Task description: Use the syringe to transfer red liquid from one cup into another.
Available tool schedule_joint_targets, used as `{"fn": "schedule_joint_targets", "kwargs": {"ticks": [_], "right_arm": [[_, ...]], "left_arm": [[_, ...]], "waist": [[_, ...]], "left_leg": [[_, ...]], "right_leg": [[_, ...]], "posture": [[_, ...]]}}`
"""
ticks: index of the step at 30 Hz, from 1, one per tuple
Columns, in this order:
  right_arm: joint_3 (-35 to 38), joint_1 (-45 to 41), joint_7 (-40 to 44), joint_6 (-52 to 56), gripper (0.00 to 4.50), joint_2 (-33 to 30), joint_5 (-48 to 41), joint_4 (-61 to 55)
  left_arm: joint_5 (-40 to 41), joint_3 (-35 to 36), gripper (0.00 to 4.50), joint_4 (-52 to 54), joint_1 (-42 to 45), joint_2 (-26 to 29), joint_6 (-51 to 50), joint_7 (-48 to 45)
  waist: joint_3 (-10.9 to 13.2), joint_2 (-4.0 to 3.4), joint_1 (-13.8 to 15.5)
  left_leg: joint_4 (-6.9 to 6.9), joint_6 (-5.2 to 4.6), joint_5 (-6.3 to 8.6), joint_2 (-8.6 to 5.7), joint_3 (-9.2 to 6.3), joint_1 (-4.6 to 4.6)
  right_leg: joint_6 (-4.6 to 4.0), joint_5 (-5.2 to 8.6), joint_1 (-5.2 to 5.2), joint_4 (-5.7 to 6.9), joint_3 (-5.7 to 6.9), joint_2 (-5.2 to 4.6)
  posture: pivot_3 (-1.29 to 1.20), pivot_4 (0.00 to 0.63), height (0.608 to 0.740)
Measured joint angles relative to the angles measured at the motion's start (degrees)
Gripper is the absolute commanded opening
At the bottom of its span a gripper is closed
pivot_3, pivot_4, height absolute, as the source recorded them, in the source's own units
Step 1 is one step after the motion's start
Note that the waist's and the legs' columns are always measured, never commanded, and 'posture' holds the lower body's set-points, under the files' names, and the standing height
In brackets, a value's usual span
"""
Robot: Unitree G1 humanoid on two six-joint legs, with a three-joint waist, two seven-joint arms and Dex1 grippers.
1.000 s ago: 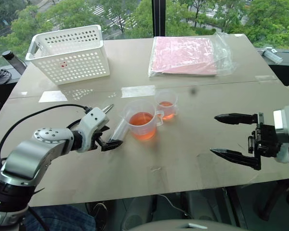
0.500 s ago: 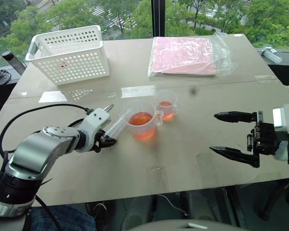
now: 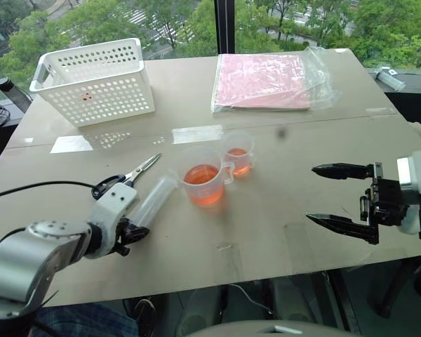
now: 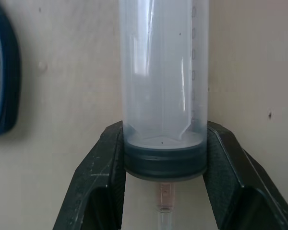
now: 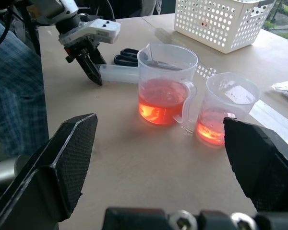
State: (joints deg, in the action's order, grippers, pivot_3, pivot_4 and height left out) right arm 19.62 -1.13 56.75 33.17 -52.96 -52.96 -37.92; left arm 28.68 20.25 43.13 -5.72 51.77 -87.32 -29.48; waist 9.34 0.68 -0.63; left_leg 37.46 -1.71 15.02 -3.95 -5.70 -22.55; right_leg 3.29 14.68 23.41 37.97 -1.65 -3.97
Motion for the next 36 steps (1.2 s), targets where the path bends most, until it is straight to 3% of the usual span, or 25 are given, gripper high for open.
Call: {"fn": "schedule_joint_targets", "kwargs": {"ticks": [4, 10, 12, 16, 21, 26, 36], "right_arm": [[-1.12, -1.65, 2.06, 0.02, 4.5, -0.68, 0.01, 2.01], [-1.73, -4.6, 4.13, 0.06, 4.5, -0.63, -1.67, 2.69], [-1.72, -4.74, 5.5, 0.04, 4.5, -0.43, -3.21, 2.37], [-1.62, -3.92, 7.39, 0.33, 4.5, -1.43, -4.45, 1.13], [-1.37, -3.21, 7.15, 0.43, 4.5, -1.59, -4.58, 0.91], [-1.19, -2.28, 6.71, 0.42, 4.5, -1.59, -4.44, 0.78], [-0.97, -0.59, 6.33, 0.25, 4.5, -1.52, -3.77, 0.12]], "left_arm": [[-3.04, 6.87, 1.59, 3.37, -5.31, -7.84, 0.25, 4.05], [-4.98, 10.71, 1.59, 4.78, -3.99, -17.11, -2.07, 8.06], [-5.08, 10.74, 2.63, 5.21, -4.17, -17.41, -2.52, 8.36], [-6.54, 11.1, 4.18, 5.62, -4.04, -18.61, -2.57, 9.68], [-3.09, 11.92, 4.18, 5.14, -4.26, -17.96, 2.09, 3.4], [-2.24, 12.48, 4.18, 0.37, -2.56, -12.73, 4.47, 1.09], [-3.85, -0.57, 4.18, -13.67, 18.47, -6.06, -3.31, 5.84]], "waist": [[-0.04, -0.06, -0.01], [-0.11, 0.07, 1.23], [-0.12, 0.07, 1.26], [-0.14, 0.04, 1.42], [-0.14, 0.08, 1.61], [-0.13, 0.07, 1.47], [-0.1, 0.2, 1.5]], "left_leg": [[0.0, -0.02, 0.02, 0.01, 0.07, 0.06], [0.05, -0.05, 0.04, 0.02, -0.04, 0.06], [0.04, -0.05, 0.03, 0.01, -0.02, 0.06], [0.04, -0.05, 0.04, 0.0, 0.0, 0.06], [0.07, 0.0, 0.01, 0.0, -0.05, 0.02], [0.06, -0.02, 0.02, 0.01, -0.06, 0.03], [0.09, 0.11, -0.06, -0.04, -0.16, -0.06]], "right_leg": [[0.0, 0.0, -0.03, 0.0, -0.07, -0.01], [-0.04, -0.03, -0.08, 0.0, 0.07, 0.02], [-0.05, -0.03, -0.08, -0.01, 0.04, 0.01], [-0.05, -0.03, -0.08, -0.03, 0.02, -0.01], [-0.05, -0.03, -0.08, -0.03, 0.09, -0.02], [-0.06, -0.03, -0.08, -0.02, 0.09, -0.01], [-0.04, -0.04, -0.04, -0.02, 0.2, -0.01]], "posture": [[0.0, 0.15, 0.74], [0.0, 0.15, 0.74], [0.0, 0.15, 0.74], [0.0, 0.15, 0.74], [0.0, 0.15, 0.74], [0.0, 0.15, 0.74], [0.0, 0.15, 0.74]]}}
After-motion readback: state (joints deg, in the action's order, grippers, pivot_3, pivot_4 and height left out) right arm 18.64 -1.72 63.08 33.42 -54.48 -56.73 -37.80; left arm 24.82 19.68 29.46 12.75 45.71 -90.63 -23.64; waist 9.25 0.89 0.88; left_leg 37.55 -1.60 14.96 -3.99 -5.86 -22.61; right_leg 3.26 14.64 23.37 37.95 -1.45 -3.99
